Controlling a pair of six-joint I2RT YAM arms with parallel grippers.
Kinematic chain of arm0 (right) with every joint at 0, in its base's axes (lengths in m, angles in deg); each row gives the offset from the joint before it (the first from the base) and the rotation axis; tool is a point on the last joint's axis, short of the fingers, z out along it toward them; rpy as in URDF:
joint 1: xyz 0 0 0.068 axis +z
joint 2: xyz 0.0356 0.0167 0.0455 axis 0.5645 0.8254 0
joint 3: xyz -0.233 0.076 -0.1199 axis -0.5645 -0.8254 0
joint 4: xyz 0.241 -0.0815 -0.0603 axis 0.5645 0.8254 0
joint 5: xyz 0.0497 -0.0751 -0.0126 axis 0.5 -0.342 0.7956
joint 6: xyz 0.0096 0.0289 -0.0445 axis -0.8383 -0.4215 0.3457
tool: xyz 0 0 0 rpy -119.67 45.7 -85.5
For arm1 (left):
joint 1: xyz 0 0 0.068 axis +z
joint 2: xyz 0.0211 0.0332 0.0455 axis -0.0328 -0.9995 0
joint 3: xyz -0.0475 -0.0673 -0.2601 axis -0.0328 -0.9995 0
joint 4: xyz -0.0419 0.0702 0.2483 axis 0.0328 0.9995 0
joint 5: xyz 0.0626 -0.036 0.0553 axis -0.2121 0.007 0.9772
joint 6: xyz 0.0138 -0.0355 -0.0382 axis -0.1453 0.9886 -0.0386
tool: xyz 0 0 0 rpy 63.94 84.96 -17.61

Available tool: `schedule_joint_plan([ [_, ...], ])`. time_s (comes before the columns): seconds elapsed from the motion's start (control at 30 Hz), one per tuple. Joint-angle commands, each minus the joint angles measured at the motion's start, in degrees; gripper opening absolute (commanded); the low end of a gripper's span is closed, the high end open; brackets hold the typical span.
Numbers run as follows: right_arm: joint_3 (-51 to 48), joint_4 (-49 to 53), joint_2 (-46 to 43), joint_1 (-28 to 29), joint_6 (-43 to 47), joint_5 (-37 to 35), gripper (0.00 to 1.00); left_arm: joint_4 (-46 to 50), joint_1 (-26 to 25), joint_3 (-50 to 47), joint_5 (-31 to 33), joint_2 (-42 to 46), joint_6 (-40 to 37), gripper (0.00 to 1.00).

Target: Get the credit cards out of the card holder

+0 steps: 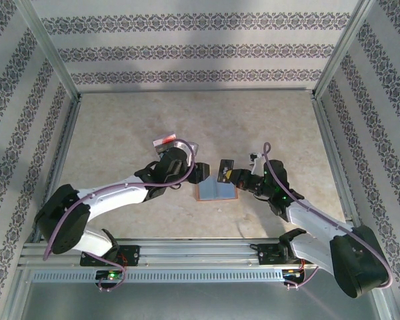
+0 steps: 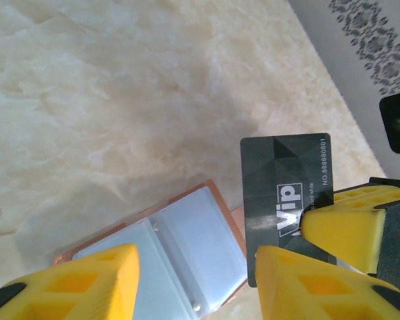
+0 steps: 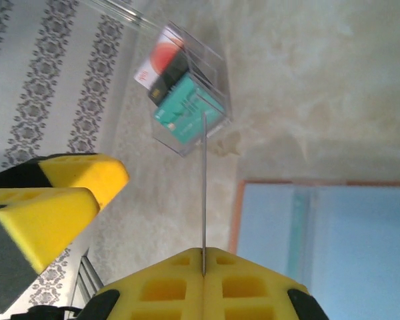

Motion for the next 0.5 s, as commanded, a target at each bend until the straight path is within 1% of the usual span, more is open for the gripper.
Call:
schedule_joint_plan([
  [0.0, -1.05, -5.89, -2.7, 1.24, -1.16, -1.52, 0.0, -3.71, 0.94, -0.98, -3.42, 1.44, 2.64, 0.53],
  [0.17, -1.55, -10.64, -5.43, 2.29, -2.3, -1.36, 0.0, -8.93, 1.14, -1.44, -7.68, 1.69, 3.59, 0.56],
  [0.33, -1.32, -13.07, -6.31, 3.39, -3.44, -1.1, 0.0, -16.76, 1.71, -2.72, -12.1, 1.24, 6.01, 0.55],
  [0.47, -0.95, -14.93, -5.86, 4.44, -4.08, -0.93, 0.0, -20.27, 2.35, -3.38, -13.62, 0.65, 7.7, 0.55],
])
